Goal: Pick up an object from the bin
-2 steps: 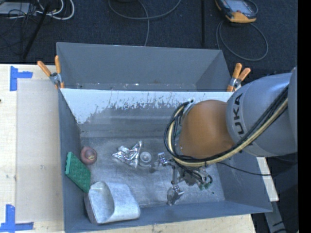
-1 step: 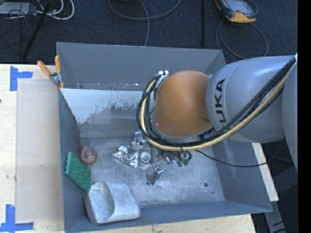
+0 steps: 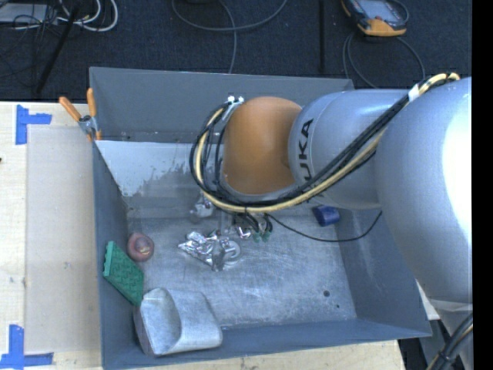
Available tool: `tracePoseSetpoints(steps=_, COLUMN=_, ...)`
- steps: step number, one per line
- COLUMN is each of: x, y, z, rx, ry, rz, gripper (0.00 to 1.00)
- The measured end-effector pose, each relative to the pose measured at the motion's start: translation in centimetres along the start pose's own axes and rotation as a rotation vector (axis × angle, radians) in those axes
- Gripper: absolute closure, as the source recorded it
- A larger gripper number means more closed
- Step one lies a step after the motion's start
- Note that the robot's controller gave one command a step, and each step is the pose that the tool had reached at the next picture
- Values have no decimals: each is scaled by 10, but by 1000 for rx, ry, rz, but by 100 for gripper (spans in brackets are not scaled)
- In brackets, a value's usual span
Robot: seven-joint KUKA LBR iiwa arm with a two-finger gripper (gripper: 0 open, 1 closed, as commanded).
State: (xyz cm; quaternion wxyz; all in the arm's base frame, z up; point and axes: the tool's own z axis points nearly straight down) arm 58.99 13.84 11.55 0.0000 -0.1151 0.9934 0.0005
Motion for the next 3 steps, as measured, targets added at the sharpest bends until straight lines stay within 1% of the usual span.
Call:
tracePoseSetpoints(steps=1, x=-13, y=-23, z=43, rx=-1, ry=-5, rz=-331, gripper=0)
tracePoseSetpoints(steps=2, x=-16, y=-24, z=40, rx=1, ry=-12, rz=-329, gripper=100)
tracePoseSetpoints(steps=3, x=2, y=-21, z=-94, rx=3, ry=-8, rz=-393, gripper=100)
